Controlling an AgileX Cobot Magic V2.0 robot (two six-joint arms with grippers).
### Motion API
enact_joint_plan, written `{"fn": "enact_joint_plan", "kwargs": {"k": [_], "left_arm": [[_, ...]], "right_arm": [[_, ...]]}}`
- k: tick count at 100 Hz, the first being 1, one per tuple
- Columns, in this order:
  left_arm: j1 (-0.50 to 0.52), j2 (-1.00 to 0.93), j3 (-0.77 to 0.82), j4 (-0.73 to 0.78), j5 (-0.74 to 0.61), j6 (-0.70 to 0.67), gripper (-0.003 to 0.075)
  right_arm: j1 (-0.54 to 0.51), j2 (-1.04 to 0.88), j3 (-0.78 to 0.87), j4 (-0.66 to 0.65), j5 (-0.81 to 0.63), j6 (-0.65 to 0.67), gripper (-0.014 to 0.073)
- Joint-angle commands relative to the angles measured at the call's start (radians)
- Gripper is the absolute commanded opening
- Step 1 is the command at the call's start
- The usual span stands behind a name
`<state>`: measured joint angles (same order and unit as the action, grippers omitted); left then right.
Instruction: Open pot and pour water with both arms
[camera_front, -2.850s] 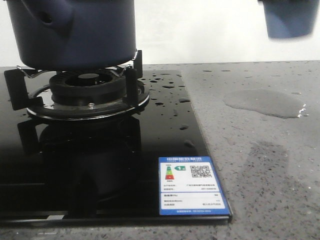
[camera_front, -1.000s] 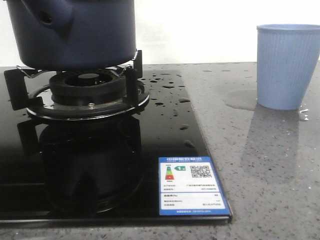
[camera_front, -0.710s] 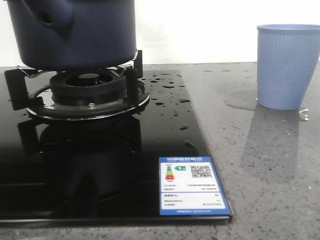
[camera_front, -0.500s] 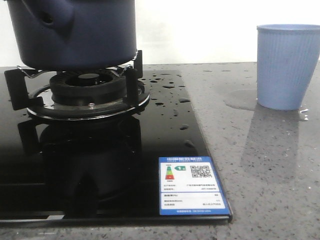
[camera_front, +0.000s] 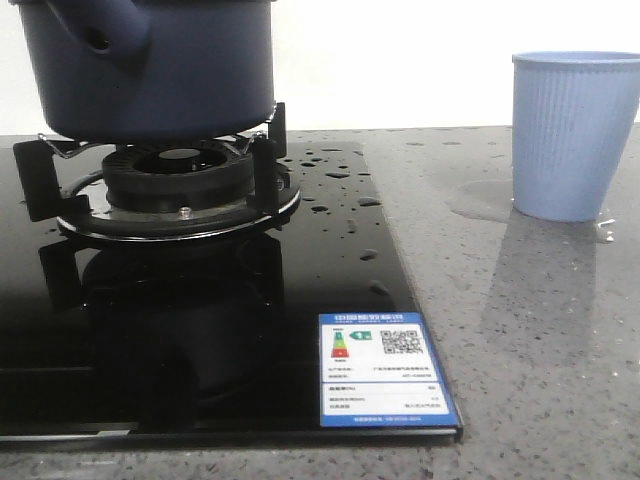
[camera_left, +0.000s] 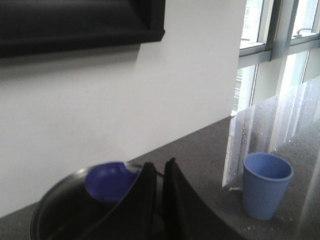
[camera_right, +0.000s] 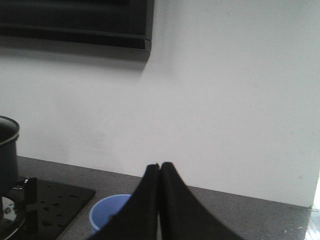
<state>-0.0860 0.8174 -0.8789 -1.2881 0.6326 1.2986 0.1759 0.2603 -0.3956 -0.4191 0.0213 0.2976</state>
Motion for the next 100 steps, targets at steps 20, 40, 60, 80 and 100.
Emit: {"fn": "enact_joint_plan", "kwargs": {"k": [20, 40, 60, 80, 100], "left_arm": [[-0.044, -0.345, 0.347, -0.032, -0.196, -0.018, -0.002], [-0.044, -0.522, 0.48, -0.032, -0.196, -0.018, -0.002], [-0.044, -0.582, 0.528, -0.032, -0.196, -0.018, -0.002], [-0.044, -0.582, 0.529, -0.03, -0.196, -0.018, -0.002], [-0.044, -0.582, 0.529, -0.03, -0.196, -0.018, -0.002]], "right_arm": [[0.103, -0.185, 0.06, 0.022, 0.057, 0.002, -0.0075], [0.105, -0.202, 0.065, 0.022, 0.057, 0.002, -0.0075], [0.105, -0.202, 0.065, 0.022, 0.057, 0.002, -0.0075], [0.105, -0.202, 0.065, 0.022, 0.057, 0.002, -0.0075], [0.105, -0.202, 0.065, 0.022, 0.057, 0.002, -0.0075]]}}
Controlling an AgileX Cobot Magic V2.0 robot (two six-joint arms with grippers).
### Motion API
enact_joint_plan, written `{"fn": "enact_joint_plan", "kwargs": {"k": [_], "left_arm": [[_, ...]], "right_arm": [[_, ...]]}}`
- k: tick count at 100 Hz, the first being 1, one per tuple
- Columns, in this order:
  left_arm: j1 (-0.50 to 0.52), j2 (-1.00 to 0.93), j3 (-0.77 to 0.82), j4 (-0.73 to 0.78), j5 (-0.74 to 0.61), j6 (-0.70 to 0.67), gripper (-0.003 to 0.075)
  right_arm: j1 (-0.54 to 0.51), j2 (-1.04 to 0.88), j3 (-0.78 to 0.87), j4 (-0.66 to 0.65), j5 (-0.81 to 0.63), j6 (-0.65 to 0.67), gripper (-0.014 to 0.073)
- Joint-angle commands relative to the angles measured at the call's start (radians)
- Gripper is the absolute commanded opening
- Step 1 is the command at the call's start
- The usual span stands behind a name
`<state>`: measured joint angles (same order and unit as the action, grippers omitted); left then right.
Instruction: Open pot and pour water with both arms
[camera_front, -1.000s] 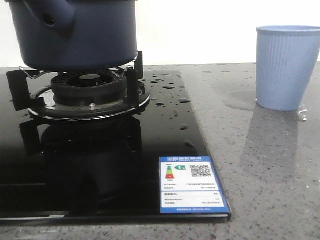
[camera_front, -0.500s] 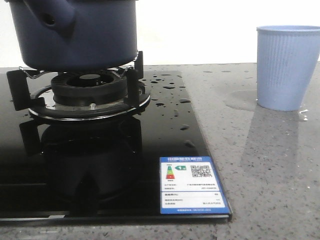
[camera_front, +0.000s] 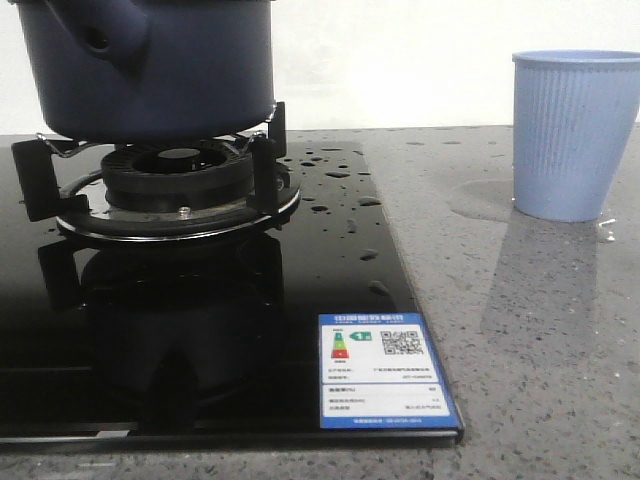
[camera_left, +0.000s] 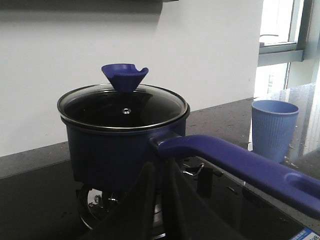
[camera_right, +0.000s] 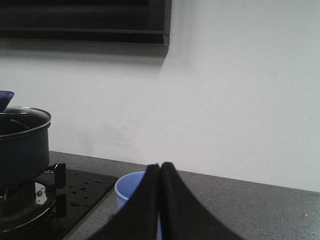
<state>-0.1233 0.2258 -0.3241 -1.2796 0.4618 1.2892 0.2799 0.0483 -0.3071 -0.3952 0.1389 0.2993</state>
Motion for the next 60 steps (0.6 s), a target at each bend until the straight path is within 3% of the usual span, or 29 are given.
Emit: {"fn": "enact_joint_plan", "kwargs": {"k": [1, 15, 26, 36, 49, 55, 60], "left_arm": [[-0.006, 0.009, -0.025, -0.038, -0.025, -0.009, -0.002], [-0.006, 0.009, -0.025, -0.027, -0.051, -0.009, -0.002], [-0.006, 0.009, -0.025, 0.113, -0.144, -0.053, -0.002], [-0.006, 0.009, -0.023, 0.469, -0.22, -0.336, -0.002], [-0.006, 0.009, 0.022, 1.052, -0.334, -0.87, -0.002], [-0.006, 0.009, 0.065, 1.206, -0.397, -1.024, -0.002], [0.001, 0.009, 0.109, 1.271, -0.479, -1.073, -0.002]], "right_arm": [[0.001, 0.01, -0.024, -0.002, -0.061, 0.001, -0.0075], [0.001, 0.01, -0.024, -0.002, -0.061, 0.001, -0.0075], [0.001, 0.01, -0.024, -0.002, -0.061, 0.001, -0.0075], [0.001, 0.01, -0.022, -0.002, -0.061, 0.001, -0.0075], [0.001, 0.01, -0.022, -0.002, -0.061, 0.001, -0.0075], [0.001, 0.01, -0.022, -0.002, -0.061, 0.001, -0.0075], [0.001, 0.01, -0.022, -0.002, -0.061, 0.001, -0.0075]]}}
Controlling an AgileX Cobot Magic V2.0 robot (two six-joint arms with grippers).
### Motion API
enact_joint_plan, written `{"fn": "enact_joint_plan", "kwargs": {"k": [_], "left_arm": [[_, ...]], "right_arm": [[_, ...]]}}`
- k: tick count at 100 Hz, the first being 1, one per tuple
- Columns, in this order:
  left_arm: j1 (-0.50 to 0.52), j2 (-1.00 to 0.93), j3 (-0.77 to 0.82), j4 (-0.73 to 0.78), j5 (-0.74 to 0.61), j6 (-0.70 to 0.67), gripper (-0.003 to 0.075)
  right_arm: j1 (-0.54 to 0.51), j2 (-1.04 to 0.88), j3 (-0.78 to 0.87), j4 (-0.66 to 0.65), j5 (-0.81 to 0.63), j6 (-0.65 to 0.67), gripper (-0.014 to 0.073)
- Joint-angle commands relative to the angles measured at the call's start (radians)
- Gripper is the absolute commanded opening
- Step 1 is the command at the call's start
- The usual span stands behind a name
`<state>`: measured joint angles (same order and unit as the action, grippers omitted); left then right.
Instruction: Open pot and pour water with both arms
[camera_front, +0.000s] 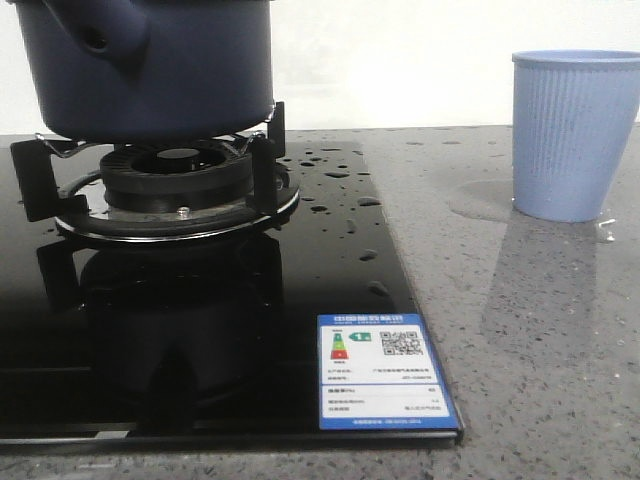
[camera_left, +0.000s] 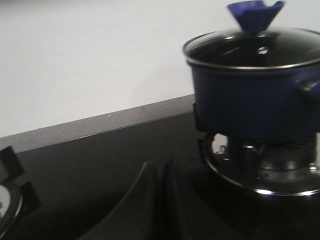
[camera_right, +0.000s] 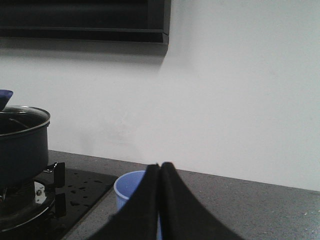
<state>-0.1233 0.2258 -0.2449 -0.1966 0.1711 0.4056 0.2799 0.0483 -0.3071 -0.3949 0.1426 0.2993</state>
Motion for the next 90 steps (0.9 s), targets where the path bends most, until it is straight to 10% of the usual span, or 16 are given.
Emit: {"fn": "enact_joint_plan", "kwargs": {"k": [1, 23, 59, 90], "left_arm": [[0.003, 0.009, 0.037, 0.197, -0.2, -0.192, -0.002], [0.016, -0.061, 0.265, 0.182, -0.431, -0.236, -0.002], [0.132, -0.256, 0.276, 0.176, 0.085, -0.251, -0.002], [0.135, -0.254, 0.276, 0.14, 0.135, -0.253, -0.002]], "right_arm": [[0.001, 0.01, -0.022, -0.003, -0.064, 0.001, -0.0075], [0.001, 0.01, -0.022, -0.003, -0.064, 0.001, -0.0075], [0.001, 0.01, -0.022, -0.003, -0.064, 0.001, -0.0075], [0.001, 0.01, -0.022, -0.003, -0.064, 0.001, -0.0075]]}}
